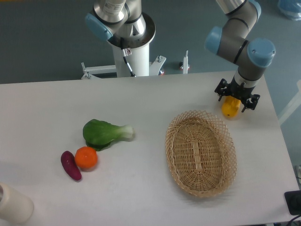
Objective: Pick up the mango from the table
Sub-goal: 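Lower the gripper onto the mango and close the fingers around it, then lift the grasped mango up off the table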
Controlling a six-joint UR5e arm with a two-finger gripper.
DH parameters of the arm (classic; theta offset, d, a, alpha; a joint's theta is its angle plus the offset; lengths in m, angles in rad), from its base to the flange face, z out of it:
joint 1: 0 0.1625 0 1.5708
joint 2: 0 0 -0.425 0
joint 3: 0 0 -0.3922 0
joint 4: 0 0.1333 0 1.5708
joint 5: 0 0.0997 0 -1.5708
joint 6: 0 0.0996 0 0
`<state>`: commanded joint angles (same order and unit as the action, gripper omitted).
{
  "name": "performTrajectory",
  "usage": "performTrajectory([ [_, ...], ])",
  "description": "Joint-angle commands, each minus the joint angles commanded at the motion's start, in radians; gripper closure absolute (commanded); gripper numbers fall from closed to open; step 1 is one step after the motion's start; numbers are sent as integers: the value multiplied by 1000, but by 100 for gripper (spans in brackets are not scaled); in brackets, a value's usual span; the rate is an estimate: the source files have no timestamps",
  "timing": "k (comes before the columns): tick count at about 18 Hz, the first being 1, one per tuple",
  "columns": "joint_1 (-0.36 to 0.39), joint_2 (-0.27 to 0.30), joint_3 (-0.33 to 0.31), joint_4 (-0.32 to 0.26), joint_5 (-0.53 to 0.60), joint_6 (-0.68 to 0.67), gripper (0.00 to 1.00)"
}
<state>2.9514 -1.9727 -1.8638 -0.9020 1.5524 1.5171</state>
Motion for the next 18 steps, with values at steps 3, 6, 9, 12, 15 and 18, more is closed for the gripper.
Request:
performTrajectory([
  [3, -5, -9, -11, 34, 0, -9, 0],
  [6, -5, -9, -18, 49, 2, -9, 12],
  [9, -3, -9, -18, 51, 2, -8, 29],
  [12, -3, -5, -17, 51, 2, -8, 50],
  [15, -3, 0, -2, 51, 2, -8, 56],
  [18, -5, 8, 26, 48, 2, -9, 56],
])
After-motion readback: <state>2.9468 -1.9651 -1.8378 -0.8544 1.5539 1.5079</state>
